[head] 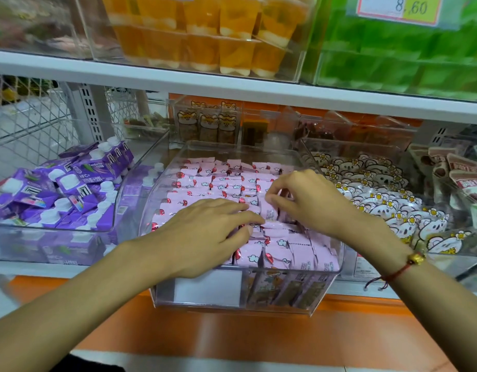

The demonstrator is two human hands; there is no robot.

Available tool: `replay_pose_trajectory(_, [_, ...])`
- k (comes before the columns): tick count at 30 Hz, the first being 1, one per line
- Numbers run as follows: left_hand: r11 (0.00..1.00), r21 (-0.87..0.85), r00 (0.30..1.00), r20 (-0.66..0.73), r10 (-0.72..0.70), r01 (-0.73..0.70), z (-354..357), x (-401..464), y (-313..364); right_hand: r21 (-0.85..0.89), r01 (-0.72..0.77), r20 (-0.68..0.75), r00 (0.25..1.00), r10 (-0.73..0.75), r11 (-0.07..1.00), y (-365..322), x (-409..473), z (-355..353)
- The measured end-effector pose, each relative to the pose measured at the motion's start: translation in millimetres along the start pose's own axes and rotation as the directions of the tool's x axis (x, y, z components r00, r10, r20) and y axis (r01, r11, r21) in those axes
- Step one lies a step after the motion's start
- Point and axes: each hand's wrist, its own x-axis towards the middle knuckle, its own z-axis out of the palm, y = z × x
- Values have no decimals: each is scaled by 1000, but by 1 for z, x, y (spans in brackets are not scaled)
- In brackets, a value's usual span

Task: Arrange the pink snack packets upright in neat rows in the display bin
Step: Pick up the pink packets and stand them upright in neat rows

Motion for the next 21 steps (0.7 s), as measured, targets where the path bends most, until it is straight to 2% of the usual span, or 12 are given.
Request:
replay_pose_trajectory(3, [1000, 2, 1000, -18, 18, -18, 0, 0, 0, 15, 30, -203, 979, -26, 999, -3, -3, 0])
replay_pose_trajectory(5, [1000, 0, 1000, -20, 21, -21, -1, -1, 1, 91, 49, -365, 931, -12, 995, -5, -3, -5])
replay_pose_trajectory(8, [999, -51, 1000, -18, -2, 1, -3, -2, 4, 225, 84, -610, 789, 73, 971, -10, -7, -13])
replay_pose_trajectory(10, [984, -170, 992, -99, -78, 60, -7, -4, 7, 308, 125, -734, 662, 152, 943, -12, -12, -21])
replay_pose_trajectory(11, [958, -264, 975, -157, -156, 111, -9, -4, 8, 372, 142, -752, 625, 208, 918, -13, -14, -24])
replay_pose_trajectory(12, [913, -380, 948, -206, -243, 151, -12, -4, 10, 454, 146, -733, 622, 275, 879, -13, -16, -27])
replay_pose_trajectory(13, [854, -495, 922, -237, -307, 158, -14, -4, 11, 554, 136, -673, 653, 346, 822, -14, -17, -29])
replay_pose_trajectory(15, [770, -631, 908, -258, -331, 101, -17, -2, 14, 751, 75, -471, 757, 453, 656, -19, -18, -27])
replay_pose_trajectory(18, [751, -660, 935, -247, -256, 31, -17, -3, 21, 898, 0, -245, 832, 498, 441, -29, -18, -23])
replay_pose_trajectory(20, [733, -680, 939, -236, -249, 24, -16, -3, 22, 922, -48, -158, 861, 484, 385, -31, -17, -24])
replay_pose_trajectory(21, [697, -716, 938, -221, -267, 30, -18, -2, 22, 915, -79, -133, 868, 478, 397, -29, -17, -25])
